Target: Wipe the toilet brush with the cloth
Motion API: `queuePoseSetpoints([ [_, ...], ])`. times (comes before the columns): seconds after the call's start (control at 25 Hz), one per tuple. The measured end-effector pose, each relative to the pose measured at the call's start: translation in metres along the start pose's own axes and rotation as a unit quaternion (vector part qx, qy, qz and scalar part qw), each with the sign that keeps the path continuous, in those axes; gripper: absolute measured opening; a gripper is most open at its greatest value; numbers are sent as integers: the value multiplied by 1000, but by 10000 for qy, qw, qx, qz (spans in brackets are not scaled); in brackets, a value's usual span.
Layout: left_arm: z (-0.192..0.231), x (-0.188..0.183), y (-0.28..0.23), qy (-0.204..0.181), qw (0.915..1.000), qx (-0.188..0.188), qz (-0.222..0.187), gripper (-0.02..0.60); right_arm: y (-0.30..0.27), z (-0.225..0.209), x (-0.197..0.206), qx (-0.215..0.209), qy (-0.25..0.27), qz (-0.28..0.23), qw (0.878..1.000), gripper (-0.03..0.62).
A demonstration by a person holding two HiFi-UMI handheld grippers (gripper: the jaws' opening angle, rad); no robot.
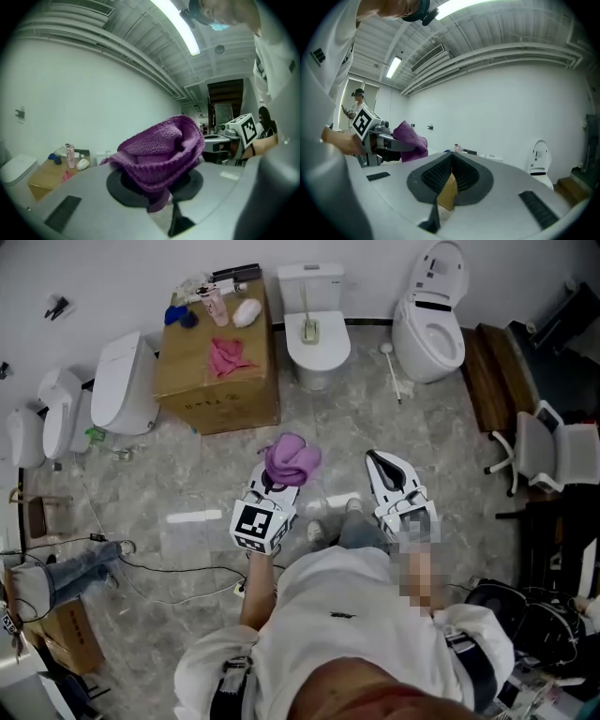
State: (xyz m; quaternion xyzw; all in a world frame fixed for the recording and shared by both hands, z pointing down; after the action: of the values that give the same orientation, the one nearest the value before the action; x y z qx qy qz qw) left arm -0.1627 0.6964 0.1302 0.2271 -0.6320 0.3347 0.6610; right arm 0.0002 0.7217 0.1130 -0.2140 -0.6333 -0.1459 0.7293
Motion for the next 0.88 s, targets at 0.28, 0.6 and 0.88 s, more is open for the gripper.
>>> queuePoseSetpoints([
  [0.28, 22, -2, -29, 14, 9999, -83, 72, 87, -33, -23, 3, -87, 21, 17, 10000, -3],
  [0.6, 53, -7, -99, -21, 9994, -301, 168, 87, -83, -87, 14, -288, -63, 7, 9996, -3],
  [0.88, 82, -22, -166, -73, 9983, -530, 221, 87, -128, -153, 10, -468, -32, -44, 9989, -3],
])
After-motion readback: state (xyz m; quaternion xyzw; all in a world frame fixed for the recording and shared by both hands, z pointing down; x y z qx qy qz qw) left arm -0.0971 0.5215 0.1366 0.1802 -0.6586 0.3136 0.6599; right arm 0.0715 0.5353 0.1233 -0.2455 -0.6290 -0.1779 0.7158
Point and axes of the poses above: the fingertips, and each gripper's own axes: y backward along the fingers, z to its left, x out of its underside, the point moved 3 cm from there along y, backward along the fingers, and after that the axes turned 1 degree about z, right-handed, at the moved point
